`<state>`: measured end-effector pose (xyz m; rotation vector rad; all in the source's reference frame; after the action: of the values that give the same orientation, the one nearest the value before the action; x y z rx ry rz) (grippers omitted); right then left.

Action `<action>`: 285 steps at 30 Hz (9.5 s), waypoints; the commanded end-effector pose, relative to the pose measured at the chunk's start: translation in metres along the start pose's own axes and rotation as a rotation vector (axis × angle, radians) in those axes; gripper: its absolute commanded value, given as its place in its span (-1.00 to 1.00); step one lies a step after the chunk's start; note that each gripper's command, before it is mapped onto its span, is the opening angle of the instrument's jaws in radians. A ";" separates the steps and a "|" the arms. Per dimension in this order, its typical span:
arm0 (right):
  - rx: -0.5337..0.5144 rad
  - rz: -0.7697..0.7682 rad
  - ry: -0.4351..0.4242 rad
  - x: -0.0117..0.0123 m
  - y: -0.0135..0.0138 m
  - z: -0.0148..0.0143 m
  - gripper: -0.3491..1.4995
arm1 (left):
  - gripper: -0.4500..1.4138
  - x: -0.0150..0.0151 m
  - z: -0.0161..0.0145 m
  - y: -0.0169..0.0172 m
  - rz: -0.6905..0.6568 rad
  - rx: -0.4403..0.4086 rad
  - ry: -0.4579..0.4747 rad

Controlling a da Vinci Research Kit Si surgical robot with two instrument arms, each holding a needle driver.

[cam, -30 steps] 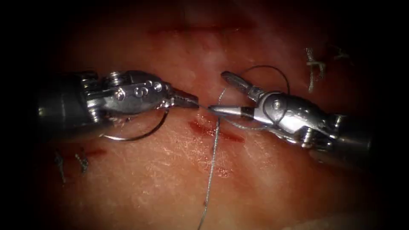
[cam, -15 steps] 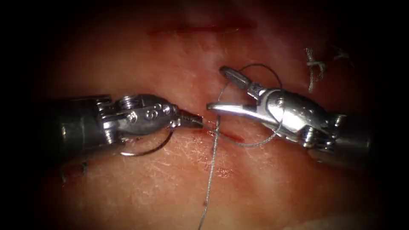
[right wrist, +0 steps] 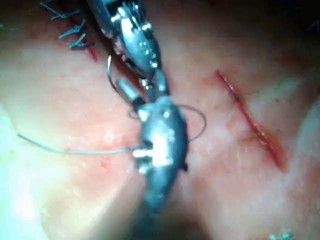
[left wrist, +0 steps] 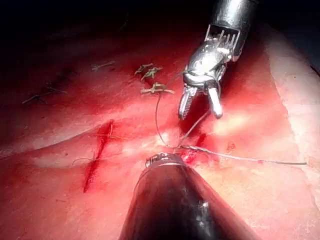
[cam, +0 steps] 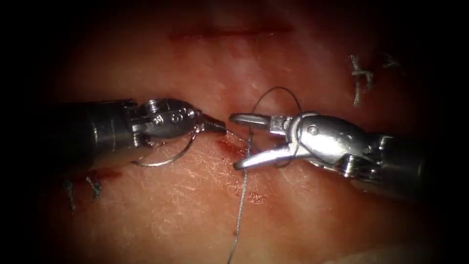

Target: Wound Closure

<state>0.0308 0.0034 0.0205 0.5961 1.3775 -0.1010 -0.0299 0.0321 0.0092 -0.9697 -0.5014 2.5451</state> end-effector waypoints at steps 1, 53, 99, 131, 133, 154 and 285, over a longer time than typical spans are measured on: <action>0.058 -0.014 -0.039 -0.0008 -0.0003 0.0015 -0.11 | -1.00 0.0002 0.0007 -0.0003 0.003 -0.001 0.002; 0.463 -0.210 -0.703 -0.0107 -0.0050 0.0085 -1.00 | -1.00 -0.0003 0.0002 0.0012 0.016 -0.017 -0.011; 0.017 -0.053 -0.371 -0.0017 0.0028 -0.0036 -1.00 | -1.00 -0.0064 -0.0039 0.0172 0.055 -0.044 -0.057; -0.121 -0.071 -0.527 -0.0058 0.0099 -0.0049 -1.00 | -1.00 -0.0128 -0.0089 0.0298 0.024 -0.062 -0.087; -0.122 -0.071 -0.527 -0.0058 0.0099 -0.0048 -1.00 | -1.00 -0.0133 -0.0093 0.0303 0.017 -0.063 -0.087; -0.239 -0.060 -0.548 -0.0059 0.0112 -0.0053 -1.00 | -1.00 -0.0179 -0.0100 0.0370 -0.031 -0.060 -0.084; -0.581 0.029 -0.028 -0.0002 -0.0002 0.0005 0.36 | -1.00 0.0037 -0.0023 -0.0014 0.123 0.072 -0.016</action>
<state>0.0304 0.0031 0.0201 0.1230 1.2916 0.3095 -0.0305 0.0352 0.0061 -0.9777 -0.3671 2.6649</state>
